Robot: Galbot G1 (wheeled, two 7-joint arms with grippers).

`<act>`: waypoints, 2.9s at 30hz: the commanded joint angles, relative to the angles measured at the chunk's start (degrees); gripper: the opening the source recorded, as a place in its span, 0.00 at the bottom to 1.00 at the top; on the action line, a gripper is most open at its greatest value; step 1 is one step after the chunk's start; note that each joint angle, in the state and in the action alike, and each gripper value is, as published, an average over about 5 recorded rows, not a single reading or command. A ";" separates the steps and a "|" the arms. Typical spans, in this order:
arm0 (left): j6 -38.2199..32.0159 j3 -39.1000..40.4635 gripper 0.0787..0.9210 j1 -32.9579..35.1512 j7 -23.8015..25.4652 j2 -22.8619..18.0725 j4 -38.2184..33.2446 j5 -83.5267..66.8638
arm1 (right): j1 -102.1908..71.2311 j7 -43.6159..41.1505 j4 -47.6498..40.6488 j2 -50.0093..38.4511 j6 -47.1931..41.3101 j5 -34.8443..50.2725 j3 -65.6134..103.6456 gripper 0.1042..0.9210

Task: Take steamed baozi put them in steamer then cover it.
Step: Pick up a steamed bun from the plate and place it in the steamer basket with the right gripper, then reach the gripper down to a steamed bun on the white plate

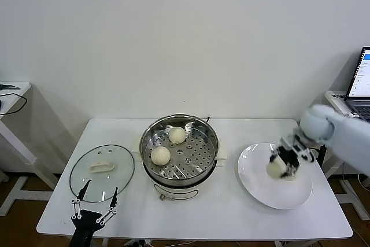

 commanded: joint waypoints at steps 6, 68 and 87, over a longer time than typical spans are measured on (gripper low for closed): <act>-0.50 0.23 0.88 0.69 0.01 0.01 -0.32 0.31 | 27.00 -0.32 3.22 26.21 19.41 5.27 -10.58 0.69; -0.68 0.00 0.88 -0.78 -0.85 0.25 0.36 -0.07 | 13.63 -6.67 3.44 17.08 2.03 7.14 3.26 0.88; -0.13 1.16 0.88 -1.26 -0.61 1.20 0.83 0.01 | -1.96 -3.21 -22.31 -1.02 -7.42 9.27 2.31 0.88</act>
